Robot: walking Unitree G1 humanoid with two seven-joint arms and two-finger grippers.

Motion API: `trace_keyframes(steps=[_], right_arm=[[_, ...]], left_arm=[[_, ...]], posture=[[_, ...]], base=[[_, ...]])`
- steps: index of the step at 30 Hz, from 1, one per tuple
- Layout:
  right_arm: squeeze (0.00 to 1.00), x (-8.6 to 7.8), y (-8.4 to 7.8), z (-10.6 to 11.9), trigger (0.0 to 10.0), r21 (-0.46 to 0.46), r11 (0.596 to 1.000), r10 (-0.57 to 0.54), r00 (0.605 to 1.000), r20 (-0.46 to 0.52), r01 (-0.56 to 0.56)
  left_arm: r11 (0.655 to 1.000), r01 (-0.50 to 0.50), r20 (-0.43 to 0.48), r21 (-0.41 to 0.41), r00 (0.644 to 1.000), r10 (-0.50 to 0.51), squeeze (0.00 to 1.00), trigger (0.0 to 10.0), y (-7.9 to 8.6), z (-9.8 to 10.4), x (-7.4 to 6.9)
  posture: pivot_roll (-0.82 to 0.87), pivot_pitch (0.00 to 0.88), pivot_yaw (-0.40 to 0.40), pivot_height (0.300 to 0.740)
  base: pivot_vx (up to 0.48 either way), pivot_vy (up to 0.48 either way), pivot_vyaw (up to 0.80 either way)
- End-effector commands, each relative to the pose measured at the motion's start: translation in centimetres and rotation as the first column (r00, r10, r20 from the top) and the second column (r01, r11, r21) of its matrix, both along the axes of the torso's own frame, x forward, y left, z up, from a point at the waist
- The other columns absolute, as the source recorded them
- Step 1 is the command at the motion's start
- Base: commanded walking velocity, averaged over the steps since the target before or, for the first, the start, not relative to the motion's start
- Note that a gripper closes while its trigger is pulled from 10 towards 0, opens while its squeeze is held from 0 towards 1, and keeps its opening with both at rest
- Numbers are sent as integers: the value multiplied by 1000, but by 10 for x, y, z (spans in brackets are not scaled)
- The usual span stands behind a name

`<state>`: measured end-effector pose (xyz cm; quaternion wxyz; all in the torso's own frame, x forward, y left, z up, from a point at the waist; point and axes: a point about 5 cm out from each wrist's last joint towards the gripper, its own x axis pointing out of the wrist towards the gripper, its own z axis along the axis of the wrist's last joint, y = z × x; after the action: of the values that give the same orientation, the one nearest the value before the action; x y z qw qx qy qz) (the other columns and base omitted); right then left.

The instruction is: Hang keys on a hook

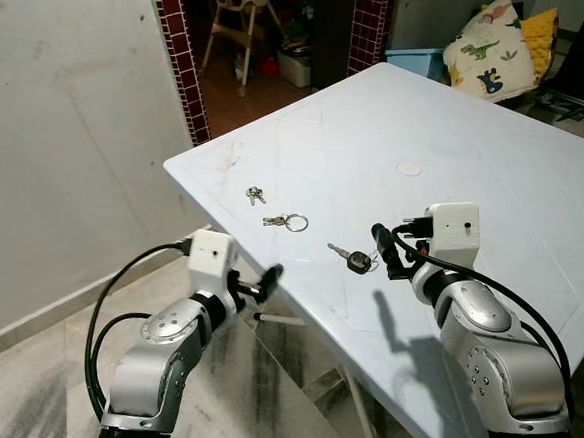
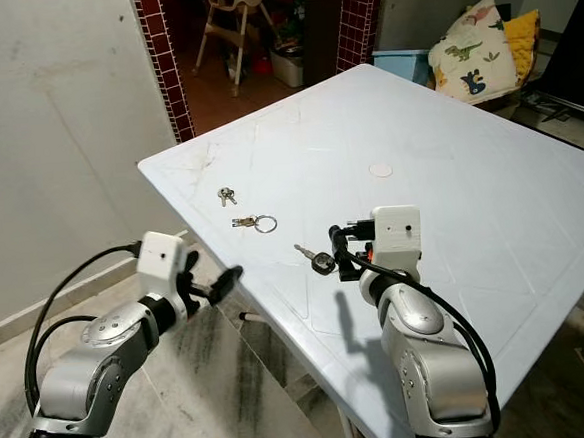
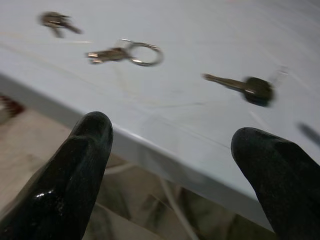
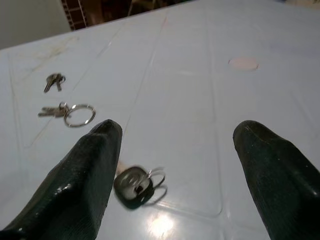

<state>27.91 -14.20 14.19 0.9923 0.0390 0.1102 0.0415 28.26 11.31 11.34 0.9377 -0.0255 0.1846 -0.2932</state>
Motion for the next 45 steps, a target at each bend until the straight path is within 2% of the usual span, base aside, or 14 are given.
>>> trace_keyframes(steps=[1, 10, 14, 16, 25, 29, 31, 33, 39, 45], right_arm=[[0, 2, 1, -1, 10000, 20, 1000, 2, 1000, -31, -2], [0, 5, 14, -8, 10000, 82, 996, -18, 993, -120, 28], [0, 4, 34, -12, 10000, 141, 990, 48, 986, -157, -25], [0, 1, 37, -12, 10000, 148, 988, 56, 985, -162, -32], [0, -6, 35, -31, 10000, 163, 987, 42, 981, -189, -11], [0, -3, 35, -33, 10000, 176, 984, 51, 984, -172, -20], [0, -1, 36, -31, 10000, 188, 981, 66, 985, -158, -36], [0, 4, 39, -29, 10000, 173, 982, 96, 988, -121, -75], [0, 5, 42, -35, 10000, 194, 978, 99, 986, -135, -72], [0, 5, 46, -52, 10000, 173, 985, 56, 980, -191, -23]], left_arm=[[999, 46, 6, 17, 999, -46, 0, 10000, -3, 3, -2], [997, 69, 43, 40, 997, -71, 0, 10000, -3, 4, -6], [995, 92, 42, 38, 995, -94, 0, 10000, -5, 6, -7], [996, 87, 43, 33, 995, -88, 0, 10000, -4, 7, -7], [994, 102, 24, 28, 994, -103, 0, 10000, -7, 2, -14], [994, 109, 56, 11, 992, -110, 0, 10000, -15, 8, -16], [996, 87, 71, 2, 994, -87, 0, 10000, -16, 9, -15], [1000, 8, 102, 2, 995, -8, 0, 10000, -13, 5, -13], [1000, 2, 115, 27, 993, -5, 0, 10000, -10, 0, -19], [999, 17, 134, 35, 991, -22, 0, 10000, -11, 5, -14]], posture=[[56, 0, -24, 740], [63, 0, -32, 740], [70, 0, -32, 740], [68, 0, -29, 740], [71, 0, -25, 740], [86, 0, -75, 740], [87, 0, -89, 740], [86, 0, -92, 740], [93, 0, -72, 740], [98, 14, -78, 740]], base=[[0, 0, 0], [0, 0, 0], [0, 0, 0], [0, 0, 0], [0, 0, 0], [0, 0, 0], [0, 0, 0], [0, 0, 0], [0, 0, 0], [0, 0, 0]])
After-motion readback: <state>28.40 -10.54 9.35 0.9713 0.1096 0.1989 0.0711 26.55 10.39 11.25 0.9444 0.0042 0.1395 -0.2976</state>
